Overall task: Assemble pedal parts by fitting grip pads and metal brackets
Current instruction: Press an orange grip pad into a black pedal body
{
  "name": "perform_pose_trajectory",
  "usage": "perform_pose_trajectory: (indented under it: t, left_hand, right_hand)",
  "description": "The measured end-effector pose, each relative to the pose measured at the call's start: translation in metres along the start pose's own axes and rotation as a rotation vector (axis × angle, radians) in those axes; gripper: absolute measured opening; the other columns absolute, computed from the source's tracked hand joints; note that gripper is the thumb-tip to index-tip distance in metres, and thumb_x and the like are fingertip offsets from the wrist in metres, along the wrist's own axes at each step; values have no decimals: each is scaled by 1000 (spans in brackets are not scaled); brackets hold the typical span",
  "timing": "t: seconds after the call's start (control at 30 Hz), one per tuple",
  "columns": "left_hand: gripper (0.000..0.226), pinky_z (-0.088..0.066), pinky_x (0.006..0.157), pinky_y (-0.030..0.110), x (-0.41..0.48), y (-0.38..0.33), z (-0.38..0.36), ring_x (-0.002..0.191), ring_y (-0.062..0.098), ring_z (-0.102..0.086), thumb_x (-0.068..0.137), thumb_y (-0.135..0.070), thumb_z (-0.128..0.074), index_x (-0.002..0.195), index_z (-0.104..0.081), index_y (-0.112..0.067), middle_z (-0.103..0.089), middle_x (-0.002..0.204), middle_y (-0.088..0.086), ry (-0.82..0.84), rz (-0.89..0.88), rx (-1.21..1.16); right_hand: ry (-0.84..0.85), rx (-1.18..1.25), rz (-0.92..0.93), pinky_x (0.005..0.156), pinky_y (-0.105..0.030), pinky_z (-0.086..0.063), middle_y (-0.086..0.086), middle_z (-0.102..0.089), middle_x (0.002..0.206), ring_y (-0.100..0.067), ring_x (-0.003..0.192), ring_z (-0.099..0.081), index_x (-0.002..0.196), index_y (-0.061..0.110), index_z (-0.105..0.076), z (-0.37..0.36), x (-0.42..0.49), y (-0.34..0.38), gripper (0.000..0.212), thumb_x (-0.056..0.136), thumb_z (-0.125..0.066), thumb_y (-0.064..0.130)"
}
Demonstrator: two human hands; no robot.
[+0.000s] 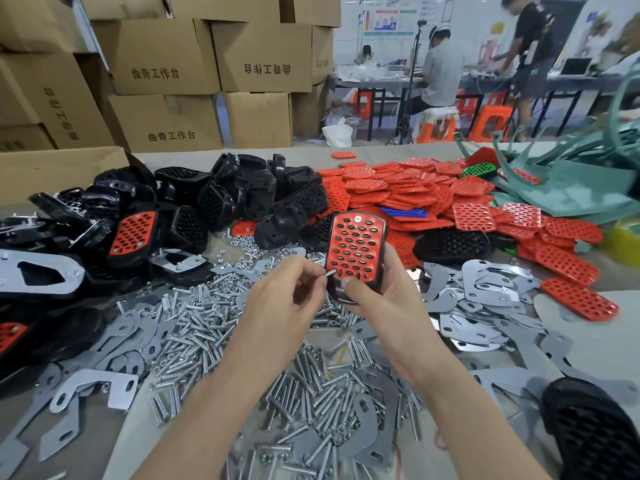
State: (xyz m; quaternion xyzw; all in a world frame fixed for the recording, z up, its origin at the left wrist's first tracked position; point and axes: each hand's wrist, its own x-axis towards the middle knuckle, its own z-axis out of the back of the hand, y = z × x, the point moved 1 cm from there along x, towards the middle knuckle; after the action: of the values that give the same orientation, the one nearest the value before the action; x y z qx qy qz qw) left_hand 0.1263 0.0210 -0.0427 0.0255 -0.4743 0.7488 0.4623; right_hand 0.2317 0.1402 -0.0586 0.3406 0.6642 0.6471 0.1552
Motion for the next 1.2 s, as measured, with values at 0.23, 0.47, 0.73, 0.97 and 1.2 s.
perform_pose_trajectory:
  t: [0.23,0.47,0.73,0.97,1.2]
  left_hand:
    - [8,-48,64,25,-1,-1,5,77,6,-56,91,-19,-69,86,-65,-25,-56,79,-16,-13,-55,132]
    - [11,-44,61,11,2,0,4,67,-7,-59,92,-20,-73,84,-72,-28,-64,67,-22,9,114,-22]
    - [10,-57,70,26,5,3,3,66,6,-68,89,-23,-76,85,-73,-31,-73,73,-10,83,306,-265]
    - [6,-46,56,7,3,3,-3,59,-4,-64,90,-18,-74,86,-72,-23,-70,66,-17,115,327,-322]
    - [7,-57,71,30,6,15,0,65,5,-65,91,-24,-73,84,-72,-23,-71,70,-6,135,340,-338]
  right_hand:
    - [28,-135,97,97,-42,-56,-1,-72,107,-18,101,-68,116,33,-61,-5,-1,3,39,92,-58,2]
    - [27,-309,108,94,-61,-52,0,-70,103,-32,100,-65,116,36,-56,-7,-3,-2,41,98,-56,0]
    - [15,-276,87,90,-39,-57,7,-72,102,-19,98,-69,115,35,-59,-3,-4,2,39,98,-59,0]
    - [17,-312,58,85,-21,-55,14,-70,105,-7,99,-68,118,38,-55,-1,-8,2,40,100,-59,3]
    - [32,-342,18,96,-43,-55,8,-71,106,-15,102,-68,122,35,-53,-6,-7,1,40,99,-58,3]
